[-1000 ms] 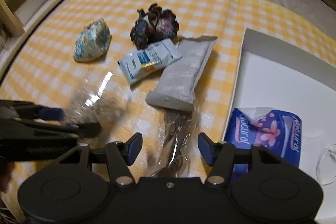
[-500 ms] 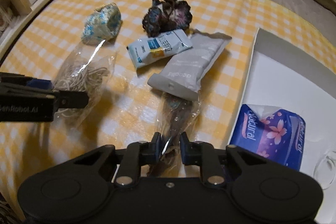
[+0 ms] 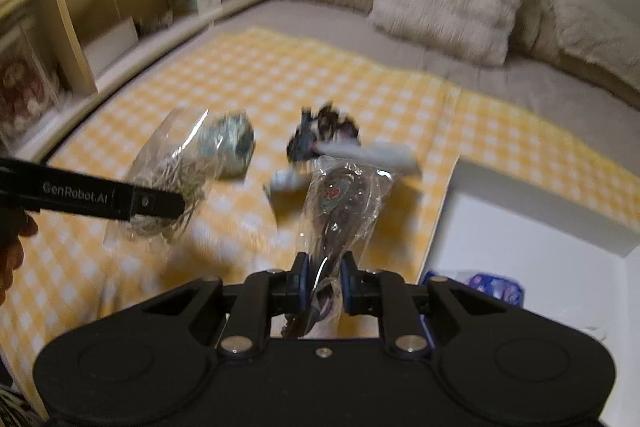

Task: Organize soft objects
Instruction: 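Lift and carry both clear bags over the white box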

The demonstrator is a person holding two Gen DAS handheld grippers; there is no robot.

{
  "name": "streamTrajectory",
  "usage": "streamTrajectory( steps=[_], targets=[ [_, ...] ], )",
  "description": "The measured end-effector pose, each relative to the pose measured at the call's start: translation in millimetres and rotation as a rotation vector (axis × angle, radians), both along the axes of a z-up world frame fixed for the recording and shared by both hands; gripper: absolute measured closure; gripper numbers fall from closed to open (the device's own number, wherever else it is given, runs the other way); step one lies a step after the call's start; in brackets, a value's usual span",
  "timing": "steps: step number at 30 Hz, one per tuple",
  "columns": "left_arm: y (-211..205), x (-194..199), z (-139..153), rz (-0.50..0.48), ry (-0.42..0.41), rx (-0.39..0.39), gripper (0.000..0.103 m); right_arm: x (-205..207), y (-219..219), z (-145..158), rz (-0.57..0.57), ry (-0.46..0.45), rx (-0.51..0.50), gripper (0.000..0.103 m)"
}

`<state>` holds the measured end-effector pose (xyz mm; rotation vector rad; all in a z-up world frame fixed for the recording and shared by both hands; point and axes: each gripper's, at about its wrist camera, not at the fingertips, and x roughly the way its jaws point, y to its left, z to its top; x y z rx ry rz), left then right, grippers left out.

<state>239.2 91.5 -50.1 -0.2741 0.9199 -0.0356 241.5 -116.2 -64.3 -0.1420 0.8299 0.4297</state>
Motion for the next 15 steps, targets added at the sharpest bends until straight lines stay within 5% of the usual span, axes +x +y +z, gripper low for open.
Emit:
streamTrajectory(
  steps=[15],
  targets=[
    [-30.0,-4.9,28.2,-0.028,-0.105,-0.017,0.046,-23.2,-33.0,41.0,-0.034,-0.199,0.088,0.086]
  ],
)
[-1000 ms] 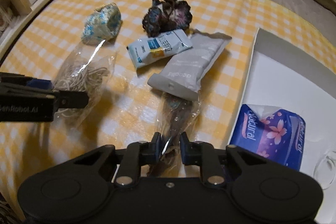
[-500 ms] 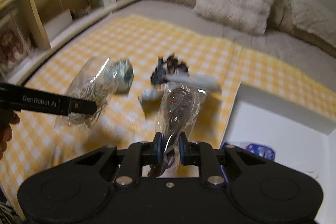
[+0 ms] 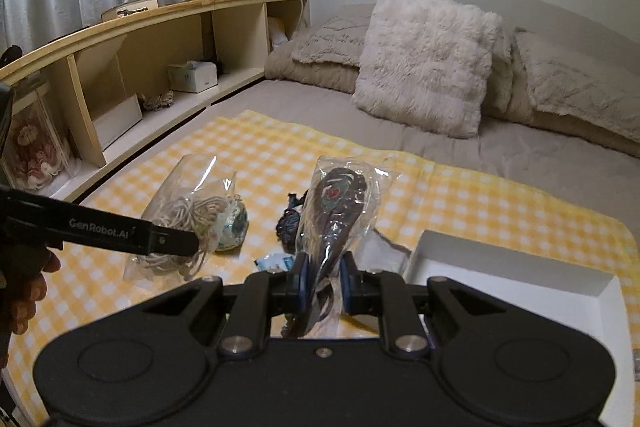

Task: Organize soft objects
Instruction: 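Lift and carry both clear bags over the white box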

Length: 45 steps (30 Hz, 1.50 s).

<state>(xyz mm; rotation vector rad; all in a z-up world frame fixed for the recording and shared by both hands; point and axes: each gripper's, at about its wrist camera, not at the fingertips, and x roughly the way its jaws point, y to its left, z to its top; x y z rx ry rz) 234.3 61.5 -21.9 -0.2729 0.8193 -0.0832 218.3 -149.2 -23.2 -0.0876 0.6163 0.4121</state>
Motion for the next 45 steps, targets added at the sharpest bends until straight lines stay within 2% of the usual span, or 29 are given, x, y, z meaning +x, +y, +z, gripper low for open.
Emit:
streamTrajectory(
  steps=[14,29,40,45],
  targets=[
    [-71.5,11.6,-0.9,-0.117,-0.026,-0.078,0.046,-16.8,-73.4,8.2,-0.101,-0.057,-0.019,0.086],
    [-161.0,27.0,-21.0,-0.269,0.013,-0.139,0.046,-27.8,-164.6,-3.8,-0.264,-0.027,-0.038,0.086],
    [-230.5,39.0,-53.0,-0.369,0.082,-0.244,0.046,-23.4,-223.8,-27.3,-0.385,0.036,-0.052,0.086],
    [-260.7,41.3,-75.5,-0.404,0.153,-0.300,0.046,-23.9,-237.4,-37.3,-0.395,0.061,-0.064,0.086]
  ],
)
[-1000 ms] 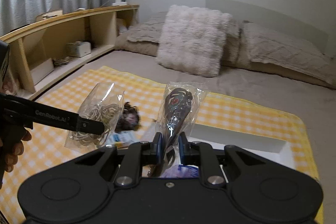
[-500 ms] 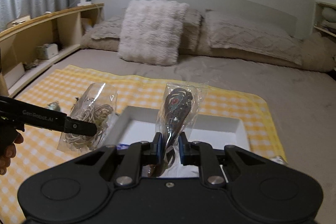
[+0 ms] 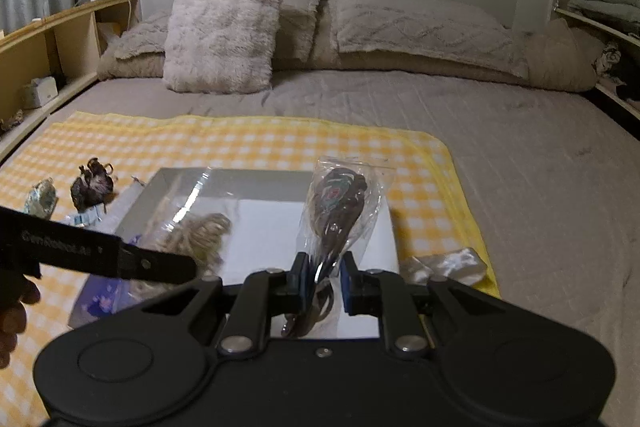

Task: Organize soft objects
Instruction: 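Lift and carry both clear bags over the white box, then lower both bags into the box beside the mask and open both grippers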

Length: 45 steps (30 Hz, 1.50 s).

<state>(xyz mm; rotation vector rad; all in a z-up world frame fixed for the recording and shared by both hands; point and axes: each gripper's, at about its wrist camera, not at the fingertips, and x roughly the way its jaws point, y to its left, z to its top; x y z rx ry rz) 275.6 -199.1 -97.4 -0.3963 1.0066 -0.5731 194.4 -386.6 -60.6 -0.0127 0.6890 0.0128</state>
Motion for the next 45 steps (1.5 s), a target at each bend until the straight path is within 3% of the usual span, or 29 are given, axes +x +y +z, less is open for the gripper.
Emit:
streamTrajectory(
  steps=[5,14,16,18,19,23,35,45],
  targets=[
    [-19.3,5.7,-30.6,0.013,0.108,-0.049,0.046,0.5,-6.1,-12.1,0.030,0.027,-0.021,0.086],
    [-31.3,18.2,-60.3,0.073,0.202,-0.094,0.044,12.8,-10.3,-43.2,0.086,0.112,-0.094,0.086],
    [-31.3,20.3,-64.1,0.082,0.214,-0.108,0.041,14.8,-11.8,-48.6,0.089,0.130,-0.109,0.086],
    [-33.2,22.5,-66.7,0.070,0.224,-0.129,0.024,16.7,-12.5,-52.6,0.091,0.140,-0.111,0.086],
    [-33.4,22.8,-67.0,0.064,0.227,-0.136,0.023,16.3,-13.7,-54.1,0.093,0.144,-0.104,0.085],
    [-35.1,19.3,-63.5,0.033,0.208,-0.108,0.023,15.7,-14.3,-56.2,0.077,0.171,-0.111,0.071],
    [-26.1,4.7,-46.7,-0.001,0.161,-0.046,0.023,7.5,-19.7,-40.5,0.047,0.172,-0.055,0.072],
    [-7.1,-15.7,-8.9,0.004,0.080,-0.016,0.023,-13.7,-18.3,-11.2,0.025,0.103,0.017,0.070]
  ],
)
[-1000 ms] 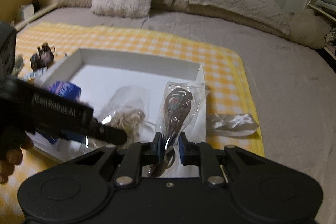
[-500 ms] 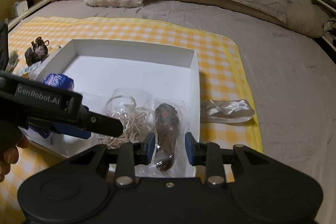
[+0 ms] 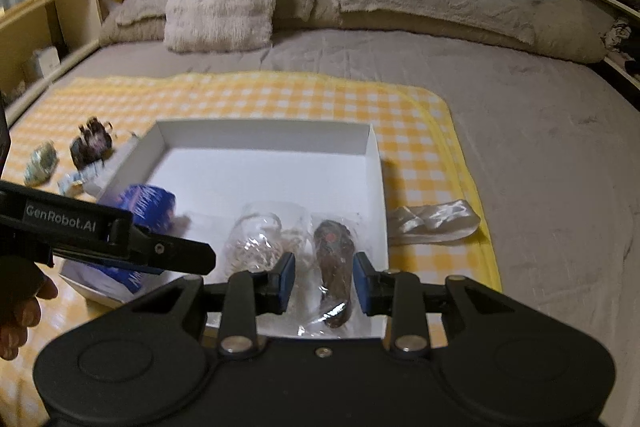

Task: Organize soft objects
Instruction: 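Lower both bags into the box beside the mask and open both grippers, then lift both tools away from the box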

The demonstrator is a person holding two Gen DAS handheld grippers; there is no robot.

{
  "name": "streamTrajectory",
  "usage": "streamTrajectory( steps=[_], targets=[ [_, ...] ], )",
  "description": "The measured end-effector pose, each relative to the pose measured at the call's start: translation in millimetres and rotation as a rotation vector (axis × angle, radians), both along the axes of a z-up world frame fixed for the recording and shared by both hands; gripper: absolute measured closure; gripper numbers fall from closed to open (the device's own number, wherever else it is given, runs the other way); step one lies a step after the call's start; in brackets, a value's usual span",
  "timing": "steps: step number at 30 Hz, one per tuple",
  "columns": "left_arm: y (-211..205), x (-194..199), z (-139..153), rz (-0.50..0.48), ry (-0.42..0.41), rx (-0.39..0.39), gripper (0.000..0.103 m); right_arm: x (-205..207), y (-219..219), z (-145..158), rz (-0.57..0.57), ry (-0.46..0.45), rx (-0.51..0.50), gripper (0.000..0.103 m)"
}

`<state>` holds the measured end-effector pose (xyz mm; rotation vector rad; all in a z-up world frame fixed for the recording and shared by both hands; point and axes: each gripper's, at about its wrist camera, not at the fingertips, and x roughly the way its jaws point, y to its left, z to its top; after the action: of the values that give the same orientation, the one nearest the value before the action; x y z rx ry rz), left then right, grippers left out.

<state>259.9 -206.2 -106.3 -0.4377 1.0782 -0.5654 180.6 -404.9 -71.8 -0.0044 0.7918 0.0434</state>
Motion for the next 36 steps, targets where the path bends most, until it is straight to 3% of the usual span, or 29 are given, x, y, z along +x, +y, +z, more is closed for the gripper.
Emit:
streamTrajectory(
  steps=[7,18,21,26,31,36],
  targets=[
    [14.6,-16.9,25.8,0.002,-0.072,0.044,0.023,-17.0,6.2,19.3,-0.006,-0.057,0.023,0.061],
    [41.7,-46.8,58.2,0.033,-0.194,0.151,0.012,-44.4,14.3,41.8,-0.069,-0.111,0.109,0.052],
    [50.1,-54.7,64.5,0.050,-0.211,0.173,0.009,-50.8,15.0,44.5,-0.085,-0.122,0.119,0.037],
    [59.9,-67.6,71.9,0.072,-0.261,0.225,0.000,-61.2,16.6,46.1,-0.120,-0.128,0.130,0.026],
    [66.7,-78.8,76.2,0.072,-0.316,0.265,0.000,-72.2,21.6,45.7,-0.124,-0.160,0.082,0.006],
    [67.6,-87.4,76.8,0.048,-0.364,0.343,0.000,-78.1,23.2,44.9,-0.135,-0.165,0.063,0.000]
  ],
)
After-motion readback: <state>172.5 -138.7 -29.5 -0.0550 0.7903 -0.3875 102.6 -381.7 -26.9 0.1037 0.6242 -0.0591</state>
